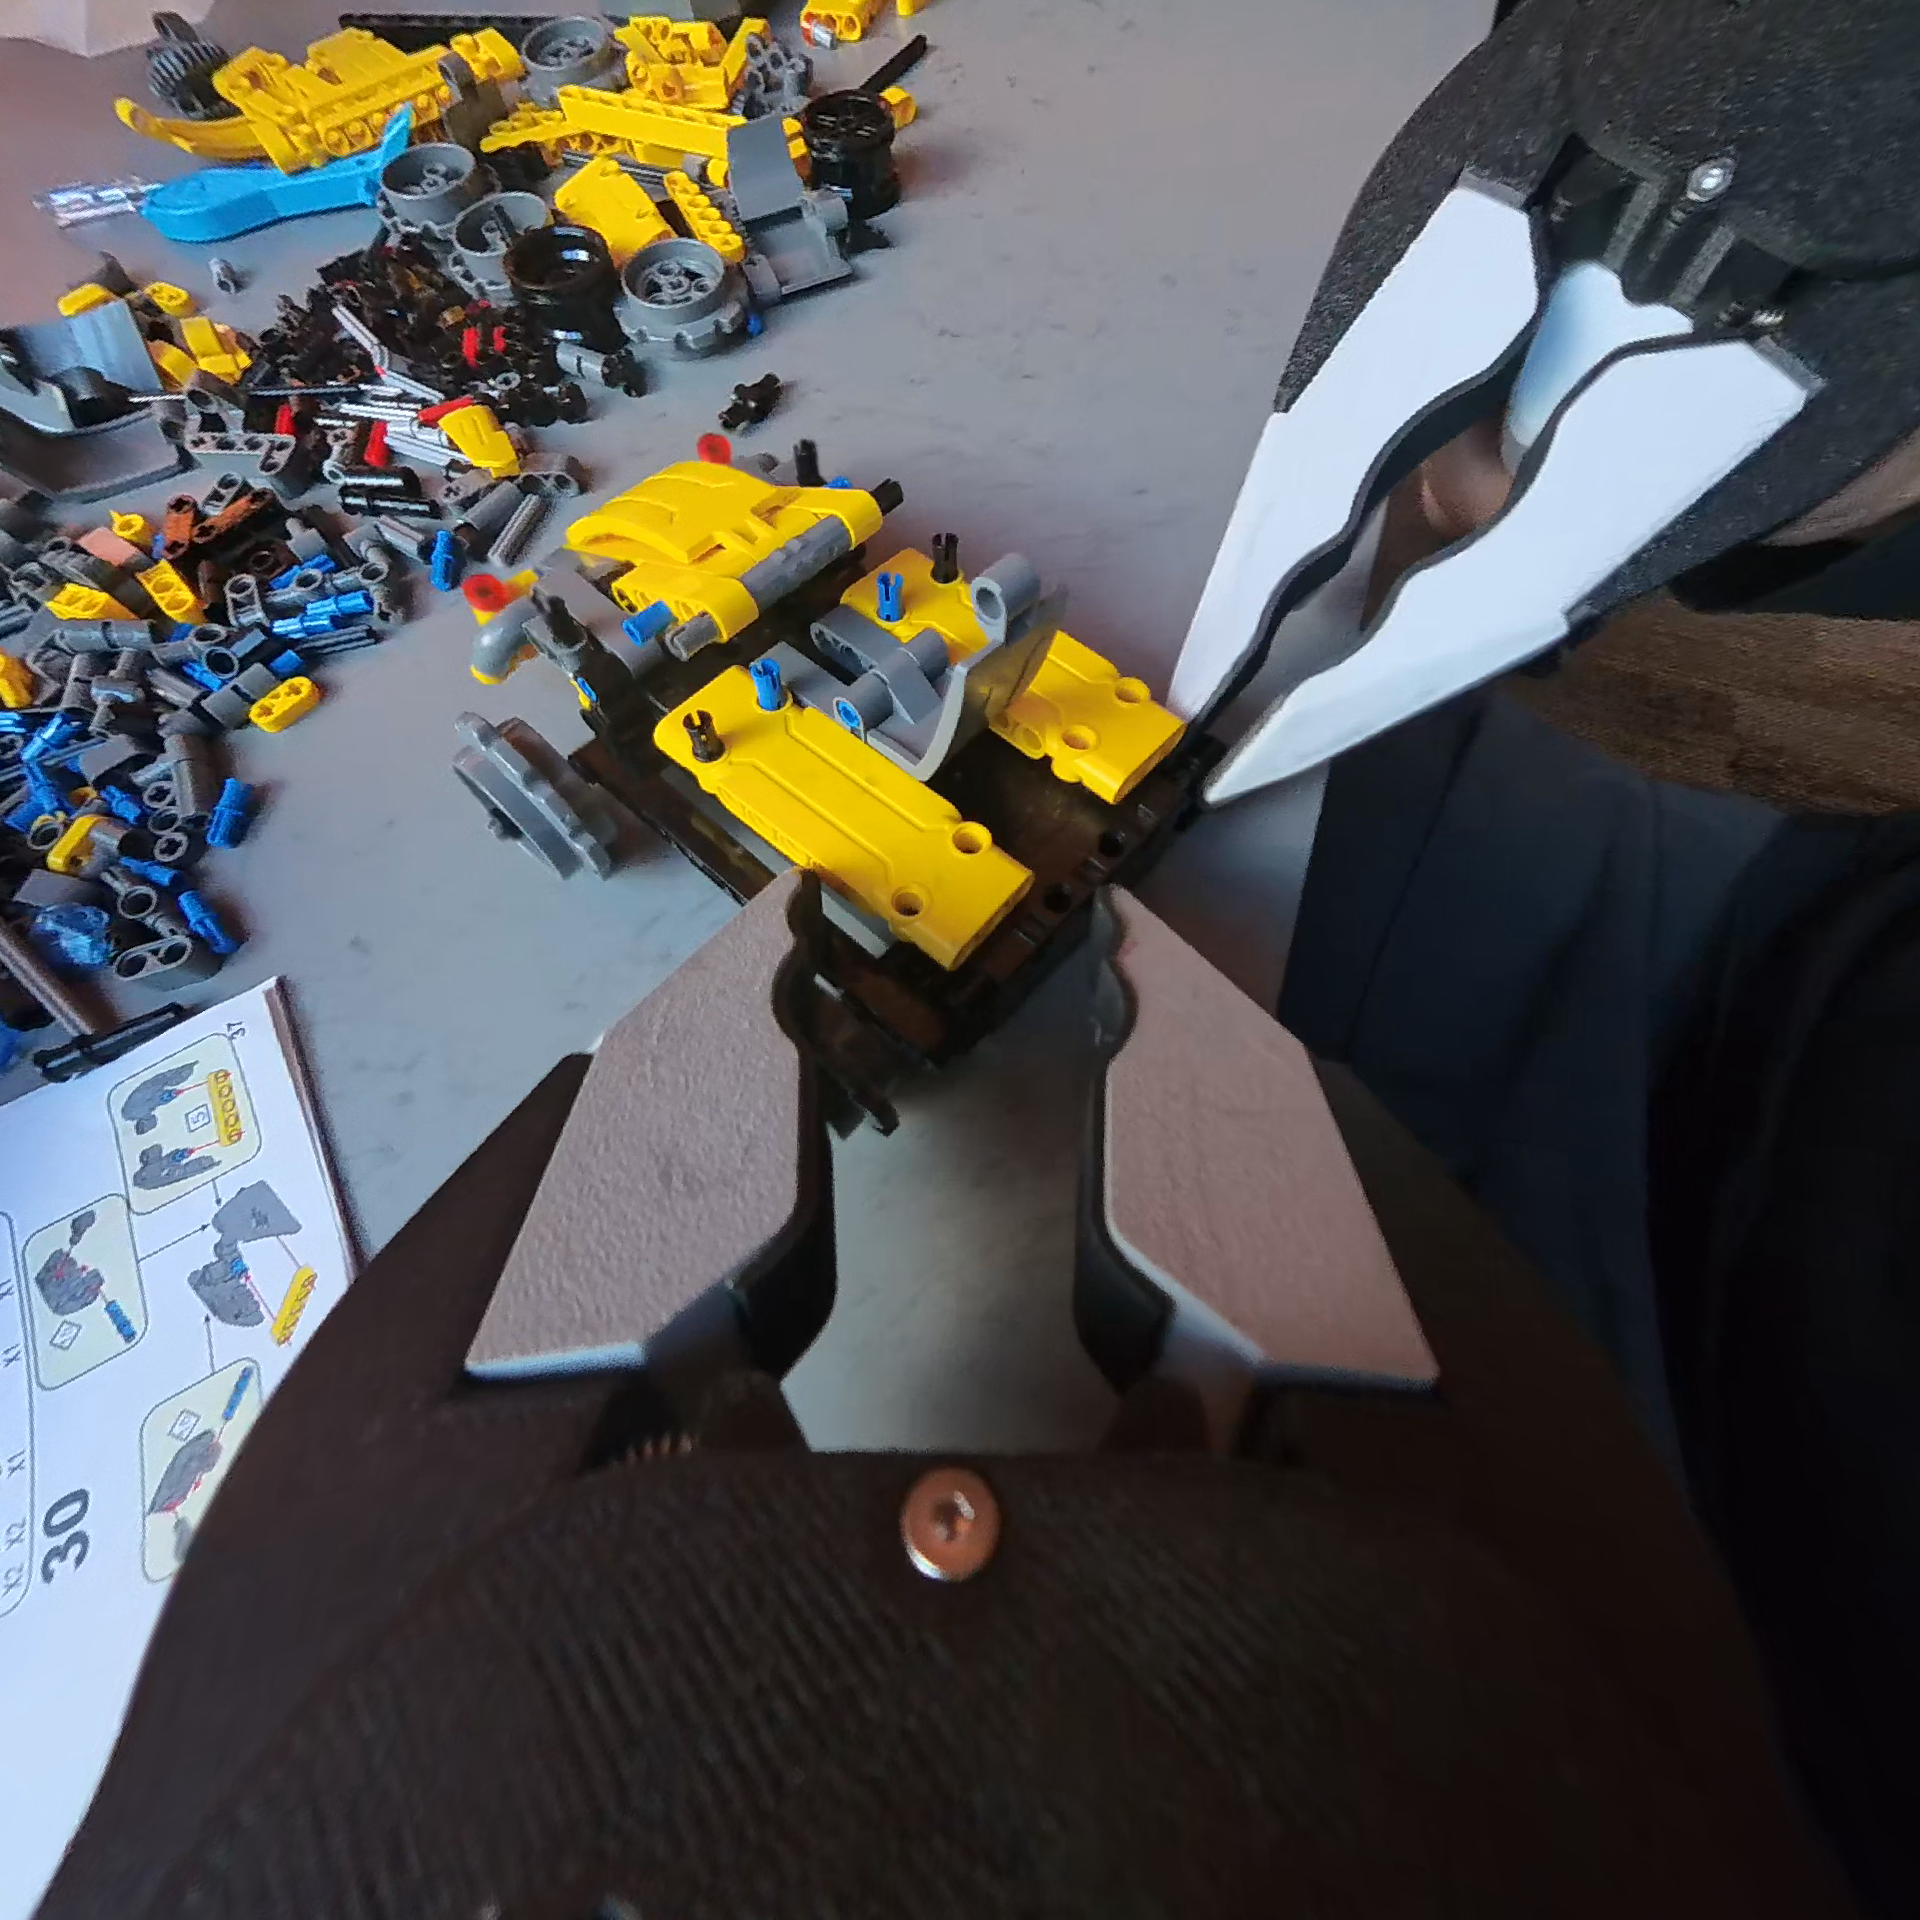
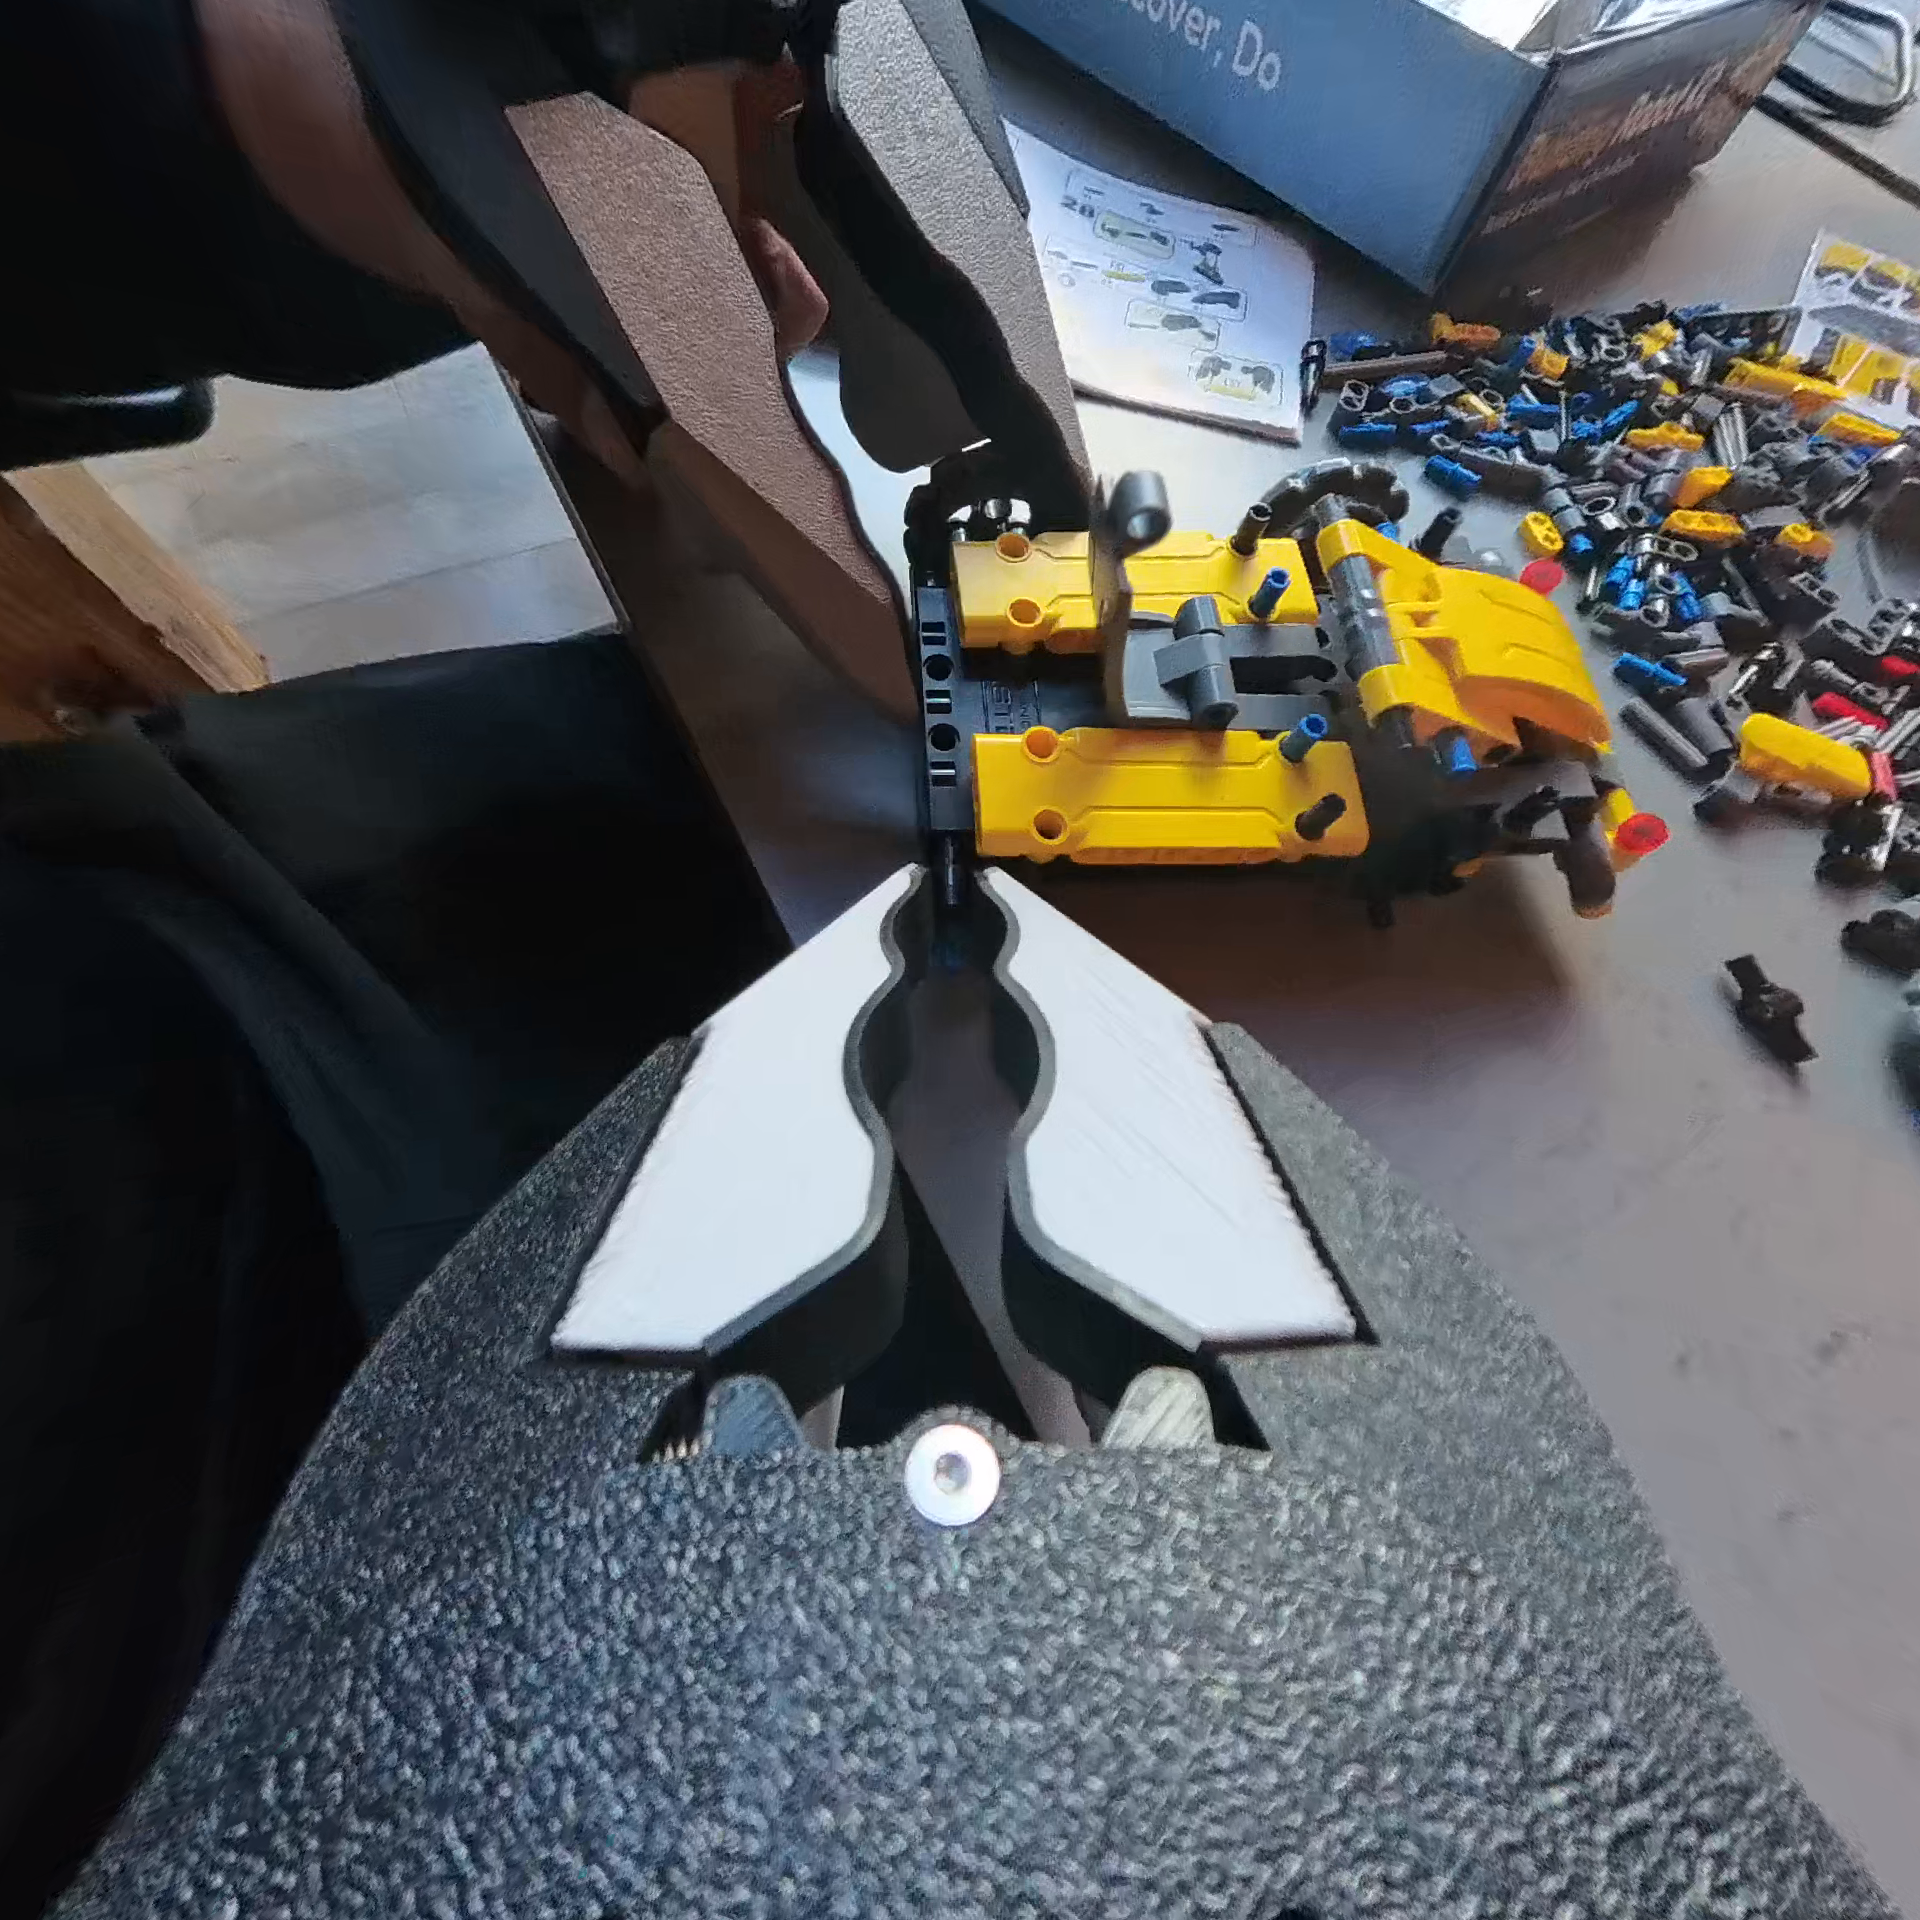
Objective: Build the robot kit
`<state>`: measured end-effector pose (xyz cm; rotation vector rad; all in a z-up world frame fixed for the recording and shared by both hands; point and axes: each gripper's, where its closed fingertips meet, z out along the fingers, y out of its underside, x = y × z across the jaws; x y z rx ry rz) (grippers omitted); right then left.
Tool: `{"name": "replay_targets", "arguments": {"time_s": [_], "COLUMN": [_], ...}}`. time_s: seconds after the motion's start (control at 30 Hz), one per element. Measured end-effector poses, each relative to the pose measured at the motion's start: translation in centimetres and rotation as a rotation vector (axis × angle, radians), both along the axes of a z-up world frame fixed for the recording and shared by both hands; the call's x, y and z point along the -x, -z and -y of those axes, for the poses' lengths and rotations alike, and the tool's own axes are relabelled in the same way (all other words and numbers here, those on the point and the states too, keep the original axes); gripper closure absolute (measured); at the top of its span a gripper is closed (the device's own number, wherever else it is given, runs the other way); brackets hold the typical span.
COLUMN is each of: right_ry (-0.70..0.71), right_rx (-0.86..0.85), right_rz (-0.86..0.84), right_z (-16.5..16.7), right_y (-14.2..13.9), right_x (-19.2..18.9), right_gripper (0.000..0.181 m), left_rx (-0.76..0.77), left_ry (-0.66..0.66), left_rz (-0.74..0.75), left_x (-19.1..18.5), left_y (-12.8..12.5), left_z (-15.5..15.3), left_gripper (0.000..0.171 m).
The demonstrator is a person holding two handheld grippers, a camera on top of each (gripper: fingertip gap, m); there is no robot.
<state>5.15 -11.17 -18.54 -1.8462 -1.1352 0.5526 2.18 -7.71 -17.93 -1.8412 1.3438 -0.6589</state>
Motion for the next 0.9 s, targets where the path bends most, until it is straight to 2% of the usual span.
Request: {"name": "replay_targets", "arguments": {"time_s": [0.13,0.33,0.53,0.63,0.77,0.9], "right_ry": [0.016,0.018,0.017,0.004,-0.011,-0.013], "right_rx": [0.031,-0.031,0.0,0.015,0.026,0.031], "right_rz": [-0.063,-0.057,-0.058,-0.043,-0.013,-0.019], "right_z": [-0.3,0.0,0.4,0.4,0.2,0.2], "right_y": [-0.1,-1.0,-1.3,-0.7,0.1,0.3], "right_x": [-0.1,-0.6,-1.7,-1.5,-0.8,-0.6], "right_gripper": [0.173,0.166,0.163,0.165,0.17,0.172], "left_rx": [-0.026,-0.017,-0.043,0.003,0.107,0.075], "left_ry": [-0.01,-0.013,-0.054,-0.034,0.055,0.093], "left_rz": [-0.013,-0.019,-0.013,-0.089,-0.104,-0.197], "left_x": [0.0,0.4,2.2,2.8,2.1,2.1], "left_y": [0.1,-0.1,-2.3,-1.1,0.3,1.7], "left_z": [-0.1,0.1,-0.8,-0.9,-0.1,-0.5], "left_gripper": [0.122,0.12,0.114,0.105,0.108,0.109]}}
